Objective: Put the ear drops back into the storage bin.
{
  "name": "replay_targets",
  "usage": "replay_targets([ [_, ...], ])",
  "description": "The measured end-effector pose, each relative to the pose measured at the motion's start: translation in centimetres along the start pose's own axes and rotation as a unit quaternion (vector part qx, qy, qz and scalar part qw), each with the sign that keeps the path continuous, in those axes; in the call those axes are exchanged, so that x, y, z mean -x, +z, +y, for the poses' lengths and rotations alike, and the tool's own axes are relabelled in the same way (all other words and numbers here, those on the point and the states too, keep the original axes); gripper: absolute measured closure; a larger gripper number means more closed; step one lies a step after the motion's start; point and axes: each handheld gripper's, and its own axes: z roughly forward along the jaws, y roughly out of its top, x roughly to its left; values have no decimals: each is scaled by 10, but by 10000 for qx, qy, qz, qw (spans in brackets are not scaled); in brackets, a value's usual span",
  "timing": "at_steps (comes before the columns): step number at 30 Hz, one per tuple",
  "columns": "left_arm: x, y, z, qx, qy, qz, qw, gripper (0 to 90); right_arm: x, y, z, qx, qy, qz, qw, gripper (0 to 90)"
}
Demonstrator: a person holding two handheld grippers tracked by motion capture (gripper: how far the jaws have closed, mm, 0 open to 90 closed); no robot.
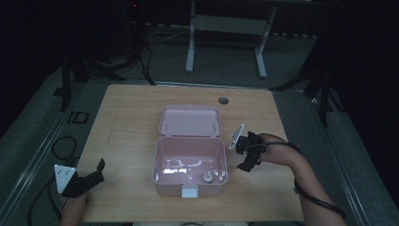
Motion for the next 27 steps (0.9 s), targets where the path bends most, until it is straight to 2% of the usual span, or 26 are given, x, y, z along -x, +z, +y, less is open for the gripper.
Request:
replay_targets([
  [5,0,0,0,-2,-3,7,10000,5,0,16,-13,299,454,-16,9985,143],
  [7,0,0,0,-3,-4,2,10000,5,-1,20,-16,369,514,-15,9980,143],
  [8,0,0,0,-1,-4,2,10000,5,-3,26,-22,511,680,-107,9963,139],
  [11,0,0,0,9,4,0,10000,5,-3,32,-29,765,954,-119,9924,139],
  [12,0,0,0,7,-2,0,10000,5,-3,32,-29,765,954,-119,9924,139],
  [13,0,0,0,11,-1,-3,10000,5,-2,37,-35,871,1120,-246,9896,139],
  [14,0,0,0,9,0,0,10000,5,-2,39,-37,929,1166,-289,9884,139],
  [17,0,0,0,7,-4,1,10000,5,-2,44,-44,1198,1370,-516,9819,139],
  [19,0,0,0,3,-5,-2,10000,5,-3,46,-49,1429,1551,-646,9754,136],
  [20,0,0,0,3,-5,-2,10000,5,-3,46,-49,1429,1551,-646,9754,136],
  [21,0,0,0,5,-3,-2,10000,5,-5,48,-54,1662,1720,-817,9675,135],
  [23,0,0,0,6,0,0,10000,5,-5,49,-60,1862,1905,-949,9592,135],
  [25,0,0,0,9,3,1,10000,5,-6,51,-67,2068,2090,-1118,9492,135],
  [27,0,0,0,-1,-9,1,10000,5,-6,53,-71,2099,2189,-1147,9460,135],
])
